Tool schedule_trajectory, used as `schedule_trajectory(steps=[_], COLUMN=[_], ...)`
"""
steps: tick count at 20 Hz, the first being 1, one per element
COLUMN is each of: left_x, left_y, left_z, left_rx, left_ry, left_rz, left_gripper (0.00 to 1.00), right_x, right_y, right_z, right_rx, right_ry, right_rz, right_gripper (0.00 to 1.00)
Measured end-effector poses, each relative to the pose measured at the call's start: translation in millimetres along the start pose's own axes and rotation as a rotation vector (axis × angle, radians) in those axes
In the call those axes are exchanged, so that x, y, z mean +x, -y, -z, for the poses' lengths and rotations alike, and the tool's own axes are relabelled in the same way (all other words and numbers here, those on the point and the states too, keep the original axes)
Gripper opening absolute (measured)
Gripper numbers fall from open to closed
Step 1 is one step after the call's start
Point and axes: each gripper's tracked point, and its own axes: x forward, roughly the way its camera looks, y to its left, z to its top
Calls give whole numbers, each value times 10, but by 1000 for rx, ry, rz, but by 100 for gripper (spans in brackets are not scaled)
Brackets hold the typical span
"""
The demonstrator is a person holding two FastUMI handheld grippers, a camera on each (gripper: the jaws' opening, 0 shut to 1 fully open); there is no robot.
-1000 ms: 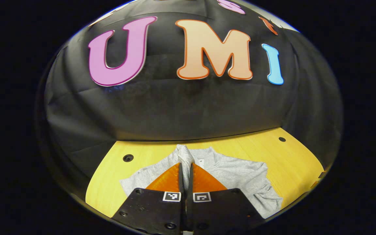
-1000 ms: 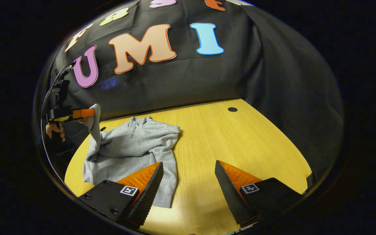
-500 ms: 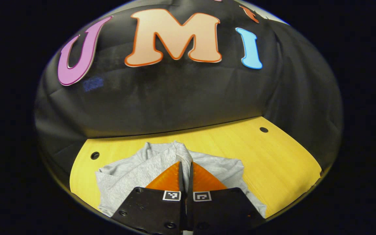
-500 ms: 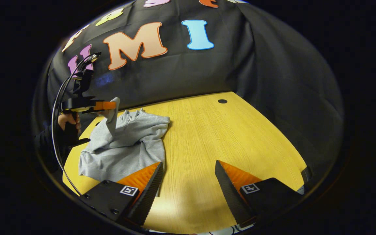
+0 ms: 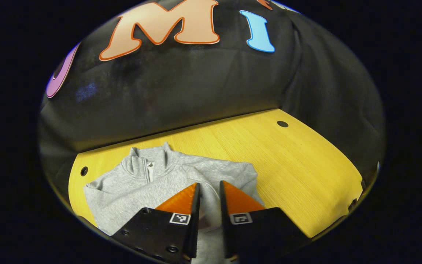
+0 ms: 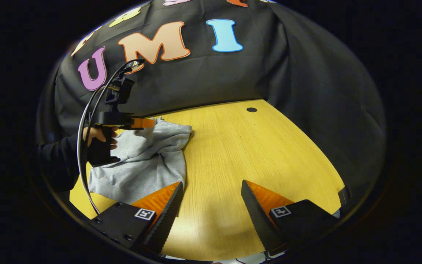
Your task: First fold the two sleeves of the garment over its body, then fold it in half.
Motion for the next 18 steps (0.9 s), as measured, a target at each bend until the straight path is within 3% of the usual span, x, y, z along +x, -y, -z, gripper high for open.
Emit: schedule_trajectory(steps=[1,4,11,18], left_x=[-46,-206,-923,-1550], left_y=[13,-77,-671,-1497], left_z=[-36,-156,-116,449], left_rx=[6,17,-56,-137], left_ry=[11,78,166,148], left_rz=[5,-23,-148,-291], left_gripper=[36,99,97,96], right_x=[12,55,220,378], right_y=[-50,-202,-592,-867], right_z=[0,-26,-71,-32], right_rx=[-7,-23,-37,-45], right_ry=[0,3,8,-5], right_rz=[-10,-41,-113,-143], right_gripper=[95,95,98,95])
